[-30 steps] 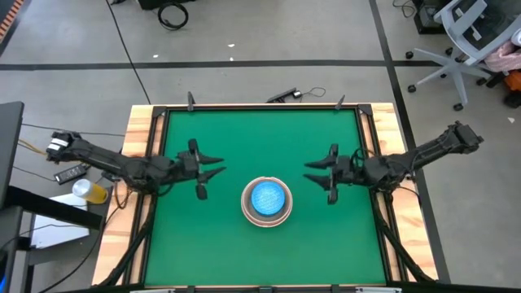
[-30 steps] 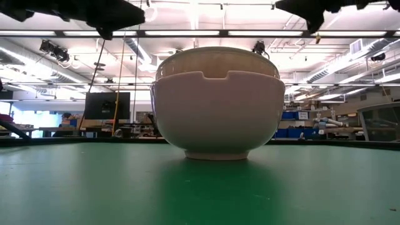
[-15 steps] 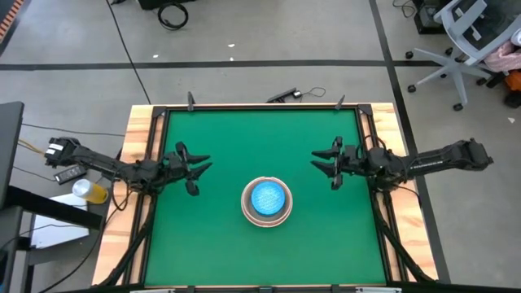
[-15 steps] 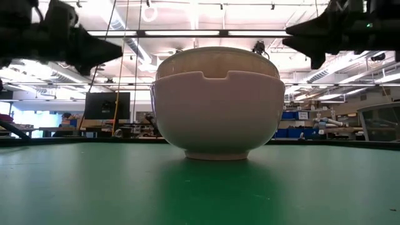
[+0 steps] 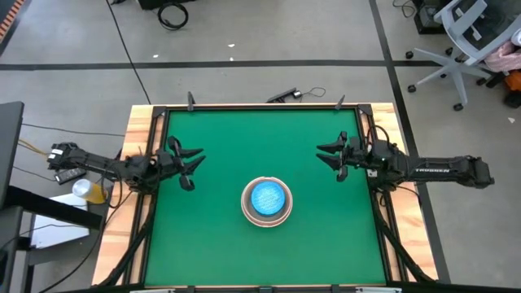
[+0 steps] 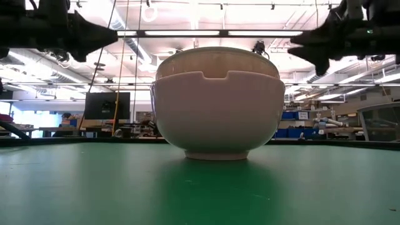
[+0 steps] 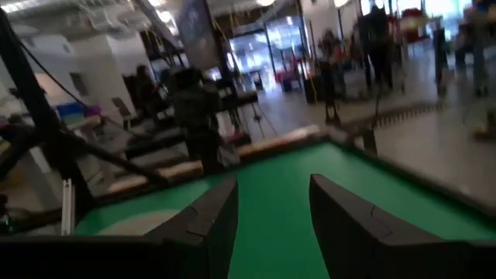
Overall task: Nest bowls inside each other
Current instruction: Return to Home Position
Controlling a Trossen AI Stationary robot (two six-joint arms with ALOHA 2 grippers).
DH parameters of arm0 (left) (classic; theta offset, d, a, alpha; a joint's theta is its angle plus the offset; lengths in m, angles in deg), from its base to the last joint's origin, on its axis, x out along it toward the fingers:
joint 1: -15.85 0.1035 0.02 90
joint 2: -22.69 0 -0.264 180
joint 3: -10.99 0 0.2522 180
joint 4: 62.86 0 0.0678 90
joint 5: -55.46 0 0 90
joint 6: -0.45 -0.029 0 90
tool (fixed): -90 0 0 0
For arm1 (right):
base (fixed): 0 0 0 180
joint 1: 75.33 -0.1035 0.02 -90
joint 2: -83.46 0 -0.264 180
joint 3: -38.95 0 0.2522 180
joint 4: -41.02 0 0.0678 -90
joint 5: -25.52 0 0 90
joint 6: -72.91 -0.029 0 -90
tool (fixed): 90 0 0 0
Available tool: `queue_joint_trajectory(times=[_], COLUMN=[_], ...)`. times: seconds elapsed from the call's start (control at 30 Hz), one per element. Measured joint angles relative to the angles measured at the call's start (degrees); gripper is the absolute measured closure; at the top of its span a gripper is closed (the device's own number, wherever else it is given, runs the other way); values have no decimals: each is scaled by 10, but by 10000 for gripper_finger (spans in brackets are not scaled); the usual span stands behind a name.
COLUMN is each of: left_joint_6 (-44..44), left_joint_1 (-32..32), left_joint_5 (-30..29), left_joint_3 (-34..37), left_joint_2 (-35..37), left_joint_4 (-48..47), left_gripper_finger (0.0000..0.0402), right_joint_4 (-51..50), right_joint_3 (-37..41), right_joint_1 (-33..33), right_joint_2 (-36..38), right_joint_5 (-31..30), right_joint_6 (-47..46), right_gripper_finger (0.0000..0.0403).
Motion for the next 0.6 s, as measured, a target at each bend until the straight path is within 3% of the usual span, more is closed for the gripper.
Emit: queue_joint_trajectory(times=[0.2, 0.3, 0.6], left_joint_6=[52, 72, 32], left_joint_1=[0, 0, -4], left_joint_5=[0, 0, 4], left_joint_3=[2, 22, 32], left_joint_2=[38, 42, 44], left_joint_4=[-84, -61, -13], left_gripper_finger=[286, 286, 286], right_joint_4=[-130, -141, -157], right_joint_3=[0, 0, 0], right_joint_1=[-20, -59, -195], right_joint_2=[69, 88, 120], right_joint_5=[26, 25, -147], right_joint_6=[-72, -94, -10], right_gripper_finger=[239, 239, 239])
